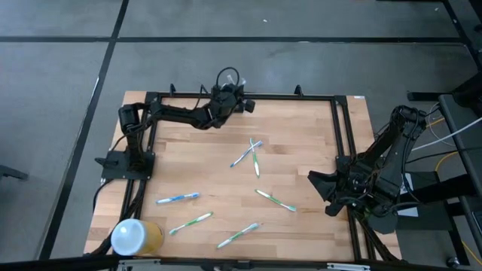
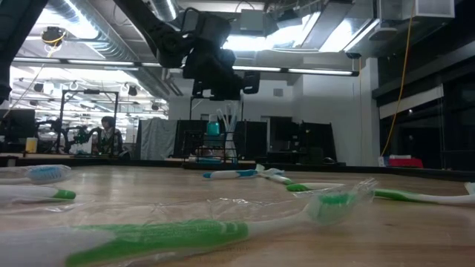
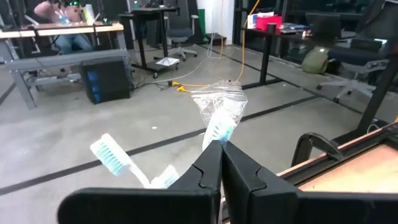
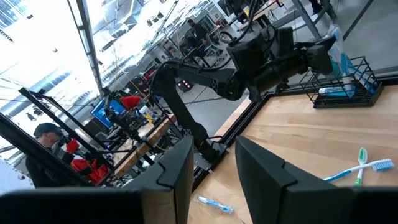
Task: Pick & Place toothbrushing station
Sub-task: Put the blue toothbrush into the wire organizer
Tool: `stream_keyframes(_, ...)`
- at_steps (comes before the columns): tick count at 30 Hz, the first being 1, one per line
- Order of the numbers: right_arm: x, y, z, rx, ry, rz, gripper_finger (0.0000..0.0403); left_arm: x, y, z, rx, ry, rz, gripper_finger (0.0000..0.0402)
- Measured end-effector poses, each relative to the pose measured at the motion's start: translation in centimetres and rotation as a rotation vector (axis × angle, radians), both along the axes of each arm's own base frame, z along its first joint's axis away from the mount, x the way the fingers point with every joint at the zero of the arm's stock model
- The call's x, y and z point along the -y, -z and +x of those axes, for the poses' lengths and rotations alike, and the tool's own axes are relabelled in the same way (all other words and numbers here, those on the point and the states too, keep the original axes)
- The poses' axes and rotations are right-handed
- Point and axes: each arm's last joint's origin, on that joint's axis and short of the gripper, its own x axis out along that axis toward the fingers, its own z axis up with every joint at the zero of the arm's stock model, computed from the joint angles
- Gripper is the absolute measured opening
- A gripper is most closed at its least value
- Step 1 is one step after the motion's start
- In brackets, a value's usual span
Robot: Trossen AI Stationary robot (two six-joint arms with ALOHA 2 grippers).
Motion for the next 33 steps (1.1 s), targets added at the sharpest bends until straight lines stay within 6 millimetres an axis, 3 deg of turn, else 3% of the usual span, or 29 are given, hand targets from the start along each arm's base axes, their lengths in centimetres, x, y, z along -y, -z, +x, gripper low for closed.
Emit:
stream_keyframes(16,0.0,0.0,0.0,-0.010,0.000,-0.018,0.0120,2.1,0.0,0.7,0.030,-0.038,-0.005,0.0016)
stream_keyframes(22,0.0,0.0,0.0,-0.010,0.000,-0.019,0.0120,1.8,0.0,0.5,0.141,-0.074,-0.047,0.0003)
stream_keyframes(33,0.0,0.0,0.0,-0.012,-0.002,-0.022,0.0120,1.8,0.8,0.3,0.069,-0.099,-0.082,0.0020)
